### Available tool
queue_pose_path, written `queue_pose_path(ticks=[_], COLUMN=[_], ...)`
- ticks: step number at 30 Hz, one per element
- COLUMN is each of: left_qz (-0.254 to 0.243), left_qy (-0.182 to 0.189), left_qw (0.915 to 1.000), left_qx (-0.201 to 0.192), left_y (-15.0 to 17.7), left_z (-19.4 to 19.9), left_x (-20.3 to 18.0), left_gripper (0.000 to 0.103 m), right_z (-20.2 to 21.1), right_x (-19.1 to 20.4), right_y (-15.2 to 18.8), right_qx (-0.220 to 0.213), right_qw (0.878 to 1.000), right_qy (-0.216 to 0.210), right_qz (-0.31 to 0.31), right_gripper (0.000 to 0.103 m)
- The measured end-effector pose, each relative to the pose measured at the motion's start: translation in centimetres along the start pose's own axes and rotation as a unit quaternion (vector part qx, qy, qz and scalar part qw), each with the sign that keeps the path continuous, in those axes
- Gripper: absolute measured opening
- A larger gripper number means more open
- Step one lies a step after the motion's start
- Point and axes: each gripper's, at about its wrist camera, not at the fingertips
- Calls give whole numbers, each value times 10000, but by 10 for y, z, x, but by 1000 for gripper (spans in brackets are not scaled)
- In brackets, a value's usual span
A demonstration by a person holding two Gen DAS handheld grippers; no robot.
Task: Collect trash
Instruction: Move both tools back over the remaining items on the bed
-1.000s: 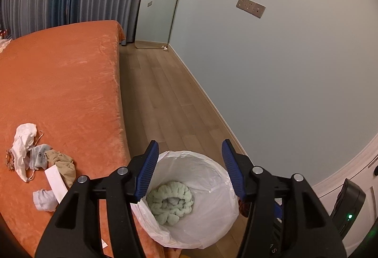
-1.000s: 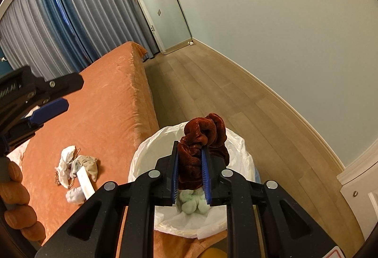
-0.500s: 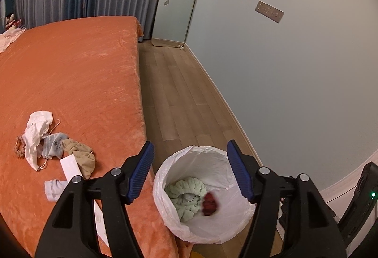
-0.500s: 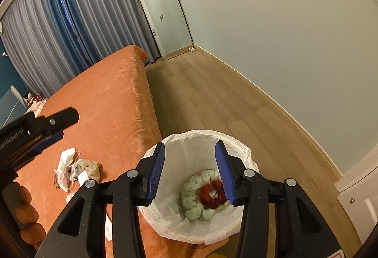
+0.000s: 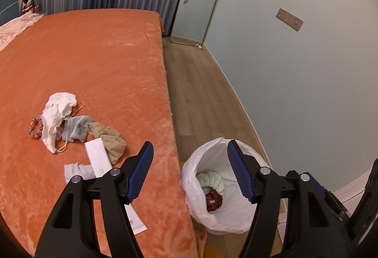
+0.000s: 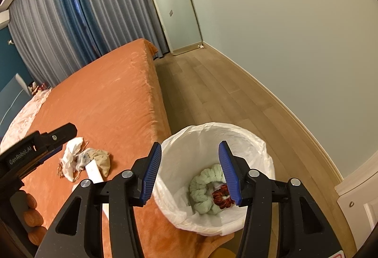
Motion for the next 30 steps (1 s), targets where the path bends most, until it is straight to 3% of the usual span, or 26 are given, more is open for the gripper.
queue_pose_path(ticks=[13,30], left_qz=[580,1573], left_qy=[-540,-1166], left_qw=[9968,9806], left_qx=[-52,10], left_y=[24,67], left_z=[33,66], left_x=[84,191], left_gripper=[68,71], right_z=[9,-10], right_x=[64,158], right_y=[20,79], right_qx=[130,624], right_qw=[9982,9862], right_qy=[-282,-584], right_qz=[508,1417], right_gripper=[55,55])
Point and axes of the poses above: each gripper's, at about its wrist camera, not at the fingertips, and z roughly against the way its jaws point, x to its left, y to its underside, and after that the axes turned 11 degrees about y, right-handed
